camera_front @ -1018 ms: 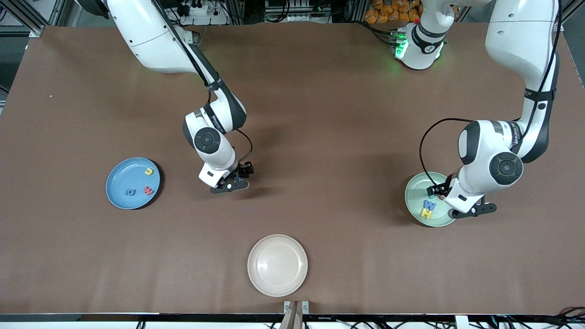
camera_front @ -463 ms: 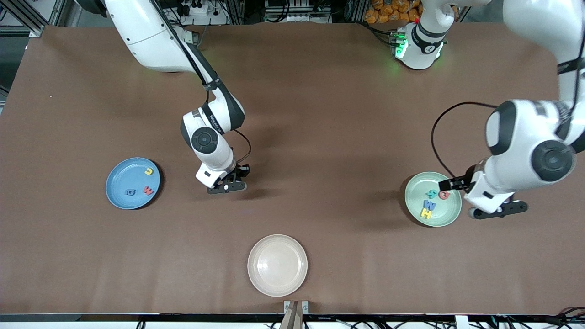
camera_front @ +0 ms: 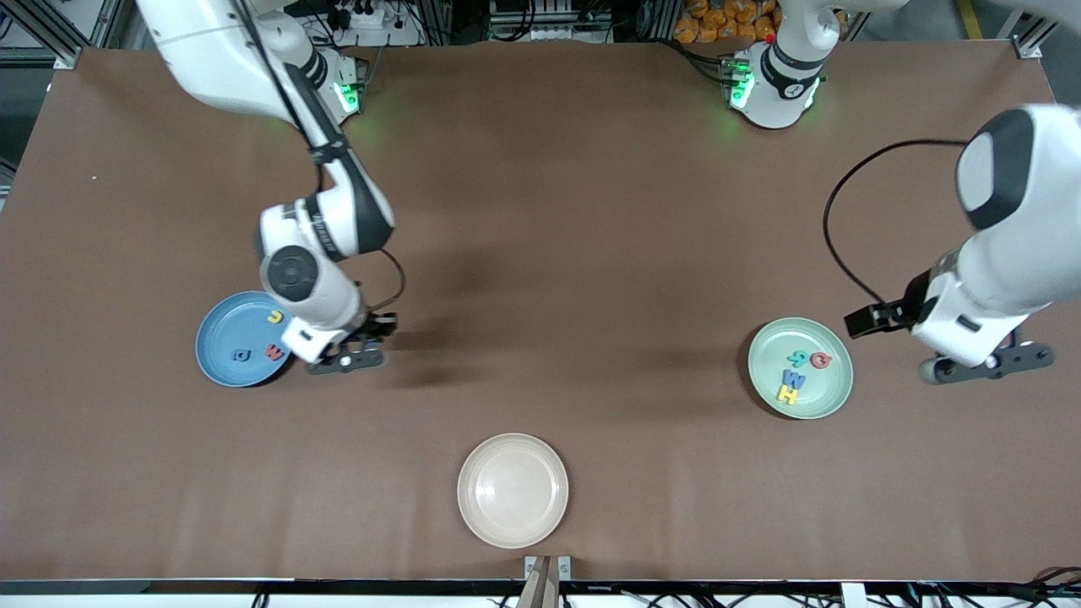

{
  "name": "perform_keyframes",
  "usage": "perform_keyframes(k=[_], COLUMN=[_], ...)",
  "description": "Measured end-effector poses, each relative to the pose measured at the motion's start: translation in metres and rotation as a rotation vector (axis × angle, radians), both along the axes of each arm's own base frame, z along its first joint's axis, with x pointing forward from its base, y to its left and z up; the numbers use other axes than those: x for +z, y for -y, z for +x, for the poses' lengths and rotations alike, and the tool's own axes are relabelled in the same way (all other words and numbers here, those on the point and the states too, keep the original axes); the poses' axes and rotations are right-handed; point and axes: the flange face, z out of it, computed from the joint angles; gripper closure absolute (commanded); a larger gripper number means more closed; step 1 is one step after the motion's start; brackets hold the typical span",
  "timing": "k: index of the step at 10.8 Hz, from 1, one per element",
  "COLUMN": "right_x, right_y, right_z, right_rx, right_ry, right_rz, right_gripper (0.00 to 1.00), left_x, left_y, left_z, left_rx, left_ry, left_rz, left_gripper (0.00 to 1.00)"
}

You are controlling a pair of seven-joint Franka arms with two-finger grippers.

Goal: Sort upper and lower case letters into plates
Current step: 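Put the blue E in the blue plate with the right gripper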

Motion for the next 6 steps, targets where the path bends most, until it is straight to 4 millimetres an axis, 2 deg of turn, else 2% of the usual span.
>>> perform_keyframes(k=[1,3,6], right_x=[0.008,0.012,0.003], right_y=[0.028,0.085,0.178], right_z=[0.005,0.01,0.009], right_rx=[0.04,0.114,0.226], right_ry=[-0.011,-0.032,-0.066], right_rz=[0.001,0.01,0.031], right_gripper=[1.0,1.0,1.0], left_x=[0.024,0.066,0.101], left_y=[-0.003,-0.008,-0.015], left_z=[-0.009,-0.034,-0.058], left_rx=[0.002,0.005,0.005], left_ry=[0.024,0.034,0.043], left_rz=[-0.006,-0.013,-0.02], left_gripper=[0.0,0.0,0.0])
